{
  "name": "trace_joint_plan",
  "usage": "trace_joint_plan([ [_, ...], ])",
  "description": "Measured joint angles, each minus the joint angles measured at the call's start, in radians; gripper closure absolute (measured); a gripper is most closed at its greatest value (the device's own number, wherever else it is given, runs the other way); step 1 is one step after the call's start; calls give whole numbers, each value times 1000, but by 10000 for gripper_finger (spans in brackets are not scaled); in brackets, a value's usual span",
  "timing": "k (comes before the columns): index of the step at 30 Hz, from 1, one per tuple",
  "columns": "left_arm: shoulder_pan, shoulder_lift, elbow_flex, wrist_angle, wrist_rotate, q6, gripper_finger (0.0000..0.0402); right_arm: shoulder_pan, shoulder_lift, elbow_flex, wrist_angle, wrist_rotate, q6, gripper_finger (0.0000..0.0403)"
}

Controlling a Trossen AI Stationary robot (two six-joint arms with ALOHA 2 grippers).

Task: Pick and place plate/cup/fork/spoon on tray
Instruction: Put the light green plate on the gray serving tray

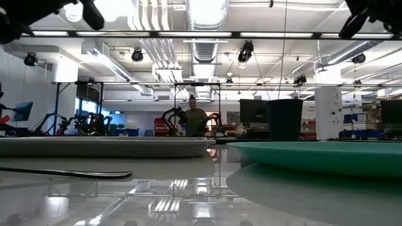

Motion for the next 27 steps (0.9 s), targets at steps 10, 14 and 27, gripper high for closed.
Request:
trace_joint_plan([
  [10, -47, 396, 197, -1, -6, -83, 402, 0, 0, 152, -309, 3, -67, 394],
  [14, -91, 515, 257, -24, -43, -106, 402, 0, 0, 156, -321, 4, -67, 394],
  [27, -245, 792, 591, -743, -295, -334, 402, 0, 0, 164, -319, 64, -89, 394],
])
